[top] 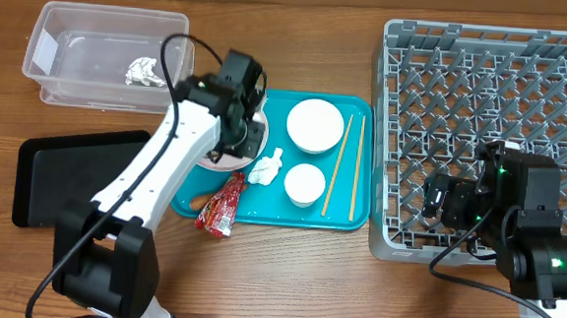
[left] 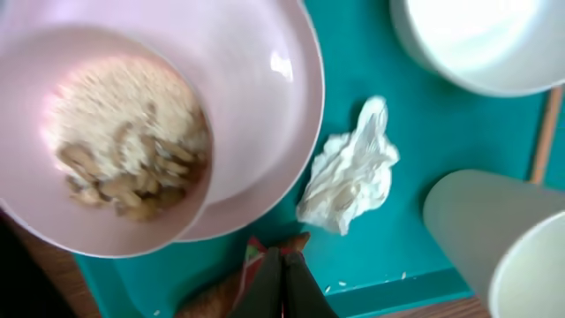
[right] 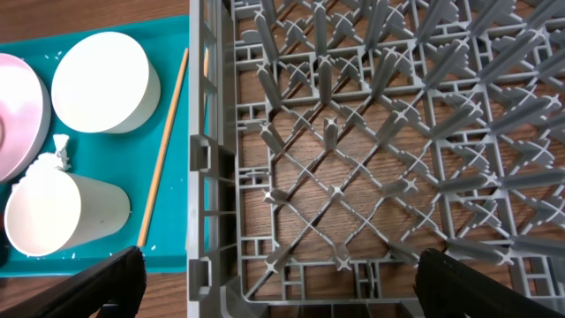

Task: Sort waste into correct bins and load items into the dishwasher
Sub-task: 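Grasp the red snack wrapper on the teal tray with the left gripper, then carry the red wrapper to the clear bin and release it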

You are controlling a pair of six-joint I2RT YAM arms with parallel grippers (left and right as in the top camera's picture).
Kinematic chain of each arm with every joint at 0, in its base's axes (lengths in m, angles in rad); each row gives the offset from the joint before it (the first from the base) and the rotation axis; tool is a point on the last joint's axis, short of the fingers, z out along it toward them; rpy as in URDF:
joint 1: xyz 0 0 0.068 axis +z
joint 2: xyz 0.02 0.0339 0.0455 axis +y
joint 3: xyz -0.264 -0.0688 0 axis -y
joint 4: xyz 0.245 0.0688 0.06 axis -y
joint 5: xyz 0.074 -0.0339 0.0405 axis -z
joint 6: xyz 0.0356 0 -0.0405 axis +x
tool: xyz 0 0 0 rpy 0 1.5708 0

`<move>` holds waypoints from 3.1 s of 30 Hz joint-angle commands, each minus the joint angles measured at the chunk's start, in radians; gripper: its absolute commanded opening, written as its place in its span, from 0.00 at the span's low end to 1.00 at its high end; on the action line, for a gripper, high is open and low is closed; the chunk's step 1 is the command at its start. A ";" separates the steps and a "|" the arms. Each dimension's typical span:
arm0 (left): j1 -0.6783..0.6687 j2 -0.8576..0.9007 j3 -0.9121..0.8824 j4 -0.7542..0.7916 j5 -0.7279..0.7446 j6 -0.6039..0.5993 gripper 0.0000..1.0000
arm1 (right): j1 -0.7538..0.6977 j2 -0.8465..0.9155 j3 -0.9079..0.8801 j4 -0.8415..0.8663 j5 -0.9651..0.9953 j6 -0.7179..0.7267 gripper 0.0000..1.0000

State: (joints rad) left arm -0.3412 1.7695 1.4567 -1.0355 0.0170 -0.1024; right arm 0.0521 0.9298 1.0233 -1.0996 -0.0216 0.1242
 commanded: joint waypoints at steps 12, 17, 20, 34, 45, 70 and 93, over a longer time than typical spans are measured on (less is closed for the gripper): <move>0.013 -0.030 0.013 -0.236 0.114 -0.044 0.39 | -0.002 -0.003 0.028 0.013 0.006 0.004 1.00; 0.007 -0.030 -0.110 -0.195 0.103 -0.048 0.40 | -0.002 -0.003 0.028 0.012 0.005 0.004 1.00; 0.007 -0.030 -0.196 -0.105 0.103 -0.052 0.44 | -0.002 -0.003 0.028 0.013 0.005 0.004 1.00; 0.007 -0.031 -0.281 0.105 0.049 -0.055 0.04 | -0.002 -0.003 0.028 0.012 0.005 0.004 1.00; 0.022 -0.031 0.046 -0.113 0.034 -0.060 0.04 | -0.002 -0.003 0.028 0.012 0.006 0.004 1.00; 0.439 0.060 0.278 0.373 -0.132 -0.063 0.04 | -0.002 -0.003 0.028 0.013 0.005 0.004 1.00; 0.360 -0.043 0.280 0.104 0.300 -0.055 0.47 | -0.002 -0.003 0.028 0.018 0.006 0.004 1.00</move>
State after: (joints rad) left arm 0.0952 1.7977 1.7214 -0.8581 0.1154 -0.1585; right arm 0.0521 0.9298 1.0233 -1.0908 -0.0216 0.1268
